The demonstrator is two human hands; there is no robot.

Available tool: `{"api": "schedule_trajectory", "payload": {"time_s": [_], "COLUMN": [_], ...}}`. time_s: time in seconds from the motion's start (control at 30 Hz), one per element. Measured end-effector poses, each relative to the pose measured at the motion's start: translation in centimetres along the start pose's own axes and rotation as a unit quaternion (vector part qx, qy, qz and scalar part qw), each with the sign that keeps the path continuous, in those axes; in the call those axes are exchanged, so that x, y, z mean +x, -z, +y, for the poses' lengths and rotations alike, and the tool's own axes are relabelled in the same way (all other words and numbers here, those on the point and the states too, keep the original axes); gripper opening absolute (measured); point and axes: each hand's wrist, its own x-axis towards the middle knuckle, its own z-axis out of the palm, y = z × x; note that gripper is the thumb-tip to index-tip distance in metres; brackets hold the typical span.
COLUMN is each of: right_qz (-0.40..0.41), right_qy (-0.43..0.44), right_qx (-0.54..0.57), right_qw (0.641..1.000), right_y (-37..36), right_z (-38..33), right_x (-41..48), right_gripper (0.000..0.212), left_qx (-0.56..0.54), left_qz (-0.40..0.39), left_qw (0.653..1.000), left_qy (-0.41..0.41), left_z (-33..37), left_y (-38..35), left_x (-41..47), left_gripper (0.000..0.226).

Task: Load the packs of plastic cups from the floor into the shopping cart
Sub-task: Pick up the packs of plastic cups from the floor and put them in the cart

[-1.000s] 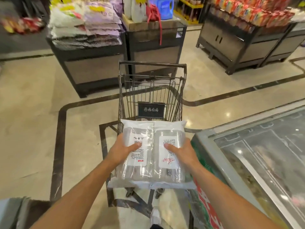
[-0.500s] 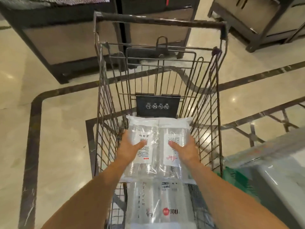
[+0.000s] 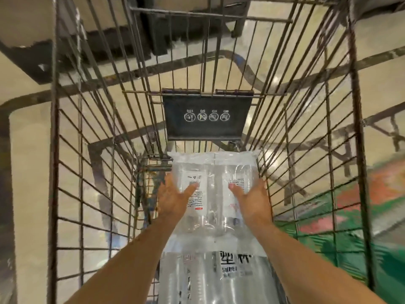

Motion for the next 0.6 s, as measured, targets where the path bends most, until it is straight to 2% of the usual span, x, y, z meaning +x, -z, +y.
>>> {"api": "schedule_trajectory", "payload": {"time_s": [0.1,0.23,0.37,0.43,0.53,0.6], "right_qz": [-0.012,0.018,0.040,0.044,0.058,0.086], "right_qy": [0.005,0.054,0.124,0.161,0.225,0.262], "right_qx": [-0.017,-0.133,-0.205,-0.236,-0.277,-0.297], "right_qw": [1.000,0.990,0.970,0.957,0.932,0.914], "right_y": [1.0,2.9,7.0,9.7,14.6,18.5], "right_z": [-0.8,-3.0,-6.1,-7.8,-10.2,-11.6], "right_x": [-0.7,-3.1,-7.0,-9.5,-14.3,-17.8], "right_gripper": [0.079,0.085,0.061,0.058,0.056,0.057], "left_qx": [0.033,0.123,0.195,0.268,0.395,0.446], "left_qz": [0.015,-0.003,-0.002,0.010,0.036,0.037], "left_qw": [0.999,0.992,0.978,0.954,0.883,0.841], "left_qy": [0.016,0.024,-0.071,-0.136,-0.252,-0.302], "left_z": [-0.3,2.2,8.0,11.7,17.0,20.2], "left_y": [0.1,1.7,6.5,9.6,13.9,16.3], "left_x": [0.3,-1.9,-6.5,-10.0,-16.4,-20.8], "left_gripper": [0.118,0.117,0.101,0.085,0.073,0.073]}}
